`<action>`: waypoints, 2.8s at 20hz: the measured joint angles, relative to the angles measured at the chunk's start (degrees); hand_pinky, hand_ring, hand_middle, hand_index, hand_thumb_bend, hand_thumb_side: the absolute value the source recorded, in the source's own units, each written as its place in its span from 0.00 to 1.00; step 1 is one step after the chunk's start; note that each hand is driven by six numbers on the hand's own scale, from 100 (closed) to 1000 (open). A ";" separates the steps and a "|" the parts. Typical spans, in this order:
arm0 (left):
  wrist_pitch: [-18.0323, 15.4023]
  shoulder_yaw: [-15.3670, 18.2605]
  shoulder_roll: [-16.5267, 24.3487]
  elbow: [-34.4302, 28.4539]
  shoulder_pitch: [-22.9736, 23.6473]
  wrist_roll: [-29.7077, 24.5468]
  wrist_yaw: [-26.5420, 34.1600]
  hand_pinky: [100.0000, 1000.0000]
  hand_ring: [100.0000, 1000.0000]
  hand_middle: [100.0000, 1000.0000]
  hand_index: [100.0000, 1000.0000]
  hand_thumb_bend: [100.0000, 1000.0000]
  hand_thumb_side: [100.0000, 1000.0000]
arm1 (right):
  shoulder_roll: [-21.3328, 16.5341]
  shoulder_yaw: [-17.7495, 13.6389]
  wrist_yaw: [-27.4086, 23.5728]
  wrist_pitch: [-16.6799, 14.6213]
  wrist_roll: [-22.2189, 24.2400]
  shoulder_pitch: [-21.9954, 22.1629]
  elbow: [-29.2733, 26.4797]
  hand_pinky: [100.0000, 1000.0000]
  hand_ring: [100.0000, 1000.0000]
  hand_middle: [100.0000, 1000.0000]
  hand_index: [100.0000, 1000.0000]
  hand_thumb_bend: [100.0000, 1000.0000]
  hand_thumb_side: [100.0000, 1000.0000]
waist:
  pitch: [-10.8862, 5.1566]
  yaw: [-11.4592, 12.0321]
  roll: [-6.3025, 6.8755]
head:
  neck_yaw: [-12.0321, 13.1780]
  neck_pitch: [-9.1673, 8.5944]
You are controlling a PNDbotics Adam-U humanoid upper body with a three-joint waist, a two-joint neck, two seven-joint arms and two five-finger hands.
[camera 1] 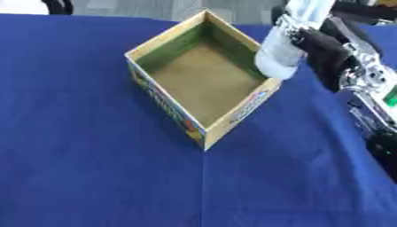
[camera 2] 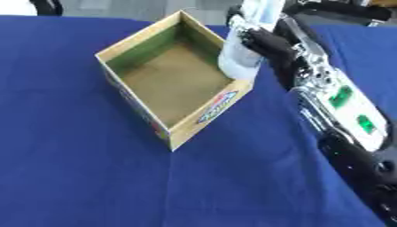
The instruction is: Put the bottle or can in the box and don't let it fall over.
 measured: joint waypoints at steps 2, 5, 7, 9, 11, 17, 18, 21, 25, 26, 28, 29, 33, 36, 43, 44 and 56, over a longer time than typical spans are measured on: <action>-0.11 -0.23 -0.21 0.00 -0.89 -0.44 0.33 1.00 1.00 1.00 0.92 0.17 0.10 | -0.26 0.25 0.08 -1.10 0.02 -0.72 1.18 1.00 1.00 1.00 0.67 0.00 0.33 | 0.49 0.80 -0.39 | -0.89 -0.48; -0.35 -0.55 -0.72 -0.01 -2.20 -0.85 0.76 1.00 1.00 1.00 0.92 0.17 0.10 | -0.41 0.32 0.45 -2.79 0.18 -1.49 2.55 1.00 1.00 1.00 0.66 0.00 0.34 | 1.02 2.05 -0.88 | -1.75 -1.05; -0.38 -0.86 -1.01 -0.01 -2.74 -1.09 1.04 1.00 1.00 1.00 0.92 0.17 0.10 | -0.44 0.41 0.64 -3.78 0.23 -1.92 3.58 1.00 1.00 1.00 0.66 0.00 0.35 | 1.23 2.64 -1.19 | -2.22 -1.50; -0.37 -1.00 -1.03 -0.01 -3.15 -1.34 1.24 1.00 1.00 1.00 0.92 0.17 0.10 | -0.50 0.61 0.91 -4.77 0.30 -2.27 4.50 1.00 1.00 1.00 0.66 0.00 0.35 | 1.47 3.01 -1.39 | -2.65 -1.98; -0.36 -1.23 -1.08 -0.01 -3.43 -1.54 1.45 1.00 1.00 1.00 0.92 0.17 0.10 | -0.54 0.71 1.27 -5.61 0.27 -2.36 5.40 1.00 1.00 1.00 0.66 0.00 0.36 | 1.66 3.38 -1.54 | -3.03 -2.36; -0.38 -1.38 -1.51 -0.01 -4.06 -1.87 1.50 1.00 1.00 1.00 0.92 0.16 0.10 | -0.83 1.65 3.66 -7.28 0.74 -3.30 7.32 1.00 1.00 1.00 0.66 0.00 0.35 | 2.13 4.07 -1.96 | -3.72 -3.05; -0.44 -1.50 -1.51 -0.01 -4.08 -2.03 1.50 1.00 1.00 1.00 0.92 0.16 0.10 | -0.83 1.82 4.22 -7.42 0.97 -3.31 7.36 1.00 1.00 1.00 0.66 0.00 0.36 | 2.15 4.12 -1.97 | -3.74 -3.07; -0.59 -1.57 -1.52 -0.01 -4.08 -2.42 1.49 1.00 1.00 1.00 0.92 0.16 0.10 | -0.83 2.31 6.07 -7.65 1.99 -3.48 7.42 1.00 1.00 1.00 0.72 0.00 0.36 | 2.19 4.15 -2.08 | -3.95 -3.23; -0.76 -1.57 -1.53 -0.01 -4.19 -2.62 1.48 1.00 1.00 1.00 0.92 0.16 0.09 | -0.83 2.81 8.19 -7.12 3.43 -3.47 7.76 1.00 1.00 1.00 0.84 0.00 0.36 | 2.19 4.27 -2.18 | -4.17 -3.23; -0.78 -1.57 -1.54 -0.01 -4.21 -2.64 1.48 1.00 1.00 1.00 0.92 0.16 0.09 | -0.83 2.81 8.73 -6.89 3.85 -3.47 7.87 1.00 1.00 1.00 0.85 0.00 0.35 | 2.19 4.28 -2.26 | -4.23 -3.23; -0.80 -1.57 -1.54 -0.01 -4.25 -2.66 1.48 1.00 1.00 1.00 0.92 0.16 0.09 | -0.83 2.81 9.87 -6.39 4.78 -3.44 8.03 1.00 1.00 1.00 0.92 0.00 0.33 | 2.19 4.30 -2.41 | -4.27 -3.23; -0.81 -1.57 -1.54 -0.01 -4.31 -2.67 1.48 1.00 1.00 1.00 0.92 0.16 0.09 | -0.83 2.84 10.50 -6.05 5.32 -3.42 8.05 1.00 1.00 1.00 0.99 0.00 0.29 | 2.19 4.35 -2.44 | -4.30 -3.23; -0.93 -1.57 -1.54 -0.01 -4.58 -2.77 1.48 1.00 1.00 1.00 0.92 0.17 0.09 | -0.82 3.13 13.25 -4.26 7.93 -3.23 8.46 1.00 1.00 1.00 1.00 0.00 0.28 | 2.19 4.50 -2.48 | -4.40 -3.23; -0.96 -1.58 -1.54 -0.01 -4.58 -2.79 1.48 1.00 1.00 1.00 0.92 0.17 0.09 | -0.81 3.12 15.00 -2.93 10.03 -3.20 8.70 1.00 1.00 1.00 1.00 0.00 0.31 | 2.19 4.50 -2.51 | -4.40 -3.23; -1.03 -1.58 -1.54 -0.01 -4.57 -2.83 1.48 1.00 1.00 1.00 0.92 0.17 0.10 | -0.79 3.09 16.04 -1.02 15.26 -2.71 8.66 1.00 1.00 1.00 1.00 0.00 0.37 | 2.18 4.20 -2.51 | -4.38 -3.22; -1.03 -1.58 -1.54 -0.01 -4.56 -2.83 1.48 1.00 1.00 1.00 0.92 0.17 0.10 | -0.79 3.05 16.04 -0.82 15.99 -2.71 8.62 1.00 1.00 1.00 1.00 0.00 0.37 | 2.18 4.19 -2.51 | -4.35 -3.20; -1.15 -1.58 -1.52 -0.01 -4.26 -2.72 1.50 1.00 1.00 1.00 0.92 0.17 0.10 | -0.79 2.42 17.94 0.90 21.71 -2.20 7.76 1.00 1.00 1.00 1.00 0.00 0.12 | 2.08 3.81 -2.47 | -4.20 -2.97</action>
